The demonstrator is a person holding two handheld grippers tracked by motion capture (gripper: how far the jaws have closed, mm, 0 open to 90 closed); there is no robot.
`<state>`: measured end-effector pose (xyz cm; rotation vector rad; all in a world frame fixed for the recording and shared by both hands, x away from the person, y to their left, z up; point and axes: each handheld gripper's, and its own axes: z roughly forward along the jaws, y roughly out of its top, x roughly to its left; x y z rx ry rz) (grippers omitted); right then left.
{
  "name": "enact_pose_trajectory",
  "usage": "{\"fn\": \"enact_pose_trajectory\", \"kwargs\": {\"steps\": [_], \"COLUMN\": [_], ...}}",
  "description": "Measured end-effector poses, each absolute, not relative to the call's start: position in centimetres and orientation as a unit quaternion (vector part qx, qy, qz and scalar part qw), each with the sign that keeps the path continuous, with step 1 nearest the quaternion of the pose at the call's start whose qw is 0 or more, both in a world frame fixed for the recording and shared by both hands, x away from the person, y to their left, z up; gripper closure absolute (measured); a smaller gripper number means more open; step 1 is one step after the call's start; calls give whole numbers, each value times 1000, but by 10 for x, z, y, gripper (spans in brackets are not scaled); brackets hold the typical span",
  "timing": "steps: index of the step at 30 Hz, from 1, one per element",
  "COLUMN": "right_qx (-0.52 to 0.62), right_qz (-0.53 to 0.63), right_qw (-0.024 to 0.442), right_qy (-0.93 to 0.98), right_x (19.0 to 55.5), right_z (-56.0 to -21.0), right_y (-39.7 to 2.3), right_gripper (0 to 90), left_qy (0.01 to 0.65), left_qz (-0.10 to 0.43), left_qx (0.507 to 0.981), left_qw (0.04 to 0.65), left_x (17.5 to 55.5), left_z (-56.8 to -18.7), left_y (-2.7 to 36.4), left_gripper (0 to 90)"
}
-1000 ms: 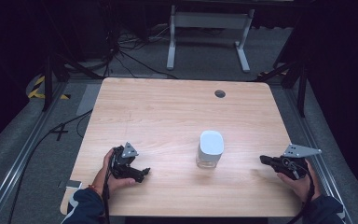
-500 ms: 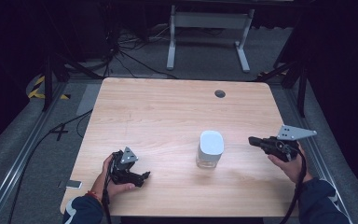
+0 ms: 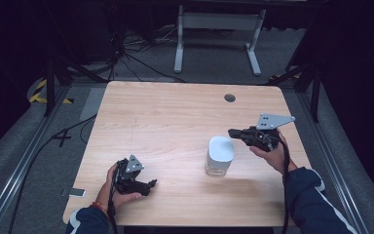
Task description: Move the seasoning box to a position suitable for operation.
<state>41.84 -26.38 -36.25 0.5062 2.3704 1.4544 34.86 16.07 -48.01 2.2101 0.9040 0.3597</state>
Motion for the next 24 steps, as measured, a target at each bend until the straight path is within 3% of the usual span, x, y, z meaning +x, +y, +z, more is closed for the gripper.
{"fn": "enact_pose_trajectory", "kwargs": {"steps": [15, 21, 24], "right_qx": [180, 183, 185], "right_qz": [489, 489, 490], "right_qw": [142, 145, 147], "right_qy": [842, 841, 839], "right_x": [431, 431, 432], "right_z": [-375, -376, -376], "right_y": [-248, -248, -248], "right_gripper": [900, 900, 900], "left_qy": [352, 324, 286], "left_qz": [139, 126, 121], "left_qx": [858, 861, 871], "left_qw": [348, 372, 381], "left_x": [349, 350, 352], "left_z": [-479, -469, -457], "left_y": [158, 146, 130], "left_gripper": [86, 316, 516]}}
